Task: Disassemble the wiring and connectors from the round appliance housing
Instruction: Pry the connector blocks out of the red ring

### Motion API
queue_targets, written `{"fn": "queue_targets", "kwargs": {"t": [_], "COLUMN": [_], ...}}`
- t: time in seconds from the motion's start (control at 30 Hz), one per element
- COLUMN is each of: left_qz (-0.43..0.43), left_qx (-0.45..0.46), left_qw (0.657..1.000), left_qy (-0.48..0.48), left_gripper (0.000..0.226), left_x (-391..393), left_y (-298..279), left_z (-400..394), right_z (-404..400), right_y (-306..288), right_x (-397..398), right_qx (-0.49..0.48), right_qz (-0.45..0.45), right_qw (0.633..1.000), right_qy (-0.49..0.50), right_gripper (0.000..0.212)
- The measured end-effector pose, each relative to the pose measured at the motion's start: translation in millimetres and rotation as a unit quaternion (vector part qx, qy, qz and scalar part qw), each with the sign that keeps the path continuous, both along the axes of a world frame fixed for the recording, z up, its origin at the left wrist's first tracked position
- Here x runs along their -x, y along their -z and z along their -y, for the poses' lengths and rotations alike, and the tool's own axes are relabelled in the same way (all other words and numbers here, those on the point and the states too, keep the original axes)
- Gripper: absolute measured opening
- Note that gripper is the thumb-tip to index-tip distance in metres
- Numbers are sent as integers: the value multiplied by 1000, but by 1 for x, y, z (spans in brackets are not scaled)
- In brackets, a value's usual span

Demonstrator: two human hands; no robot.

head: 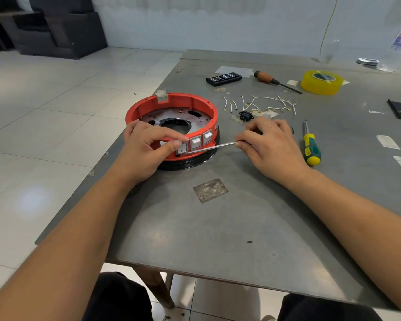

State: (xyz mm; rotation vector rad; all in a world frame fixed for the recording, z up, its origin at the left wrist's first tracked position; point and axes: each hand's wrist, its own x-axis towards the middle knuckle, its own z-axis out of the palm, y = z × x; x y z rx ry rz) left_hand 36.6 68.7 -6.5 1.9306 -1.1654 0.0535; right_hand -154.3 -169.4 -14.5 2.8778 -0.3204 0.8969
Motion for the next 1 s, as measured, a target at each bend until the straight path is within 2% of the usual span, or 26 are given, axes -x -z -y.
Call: {"fn": "queue_targets", "kwargs": {"t": [0.27,0.5,0.87,1.0], "left_qz": [-17,-17,-24,-17], "left_qx": [-10,3,8,25], "left_qw": [1000,1000,1000,999], "left_qy": [-11,-1,-13,-15], "left_gripper": [31,31,32,31], "left_x": [1,2,1,2], "left_y": [-2,-1,1,4], "left_z": [-2,-4,-2,-1], "right_z": [2,8,11,15], "right_y": [-2,-2,-4,-6], "right_x": [-3,5,21,25], "right_qx": [16,-5,-29,-47], "right_qz": [24,-29,-60,-59], "right_qw": [999,1000,998,997], "right_qy": [-20,-10,10,21], "right_gripper": [13,22,21,29]}}
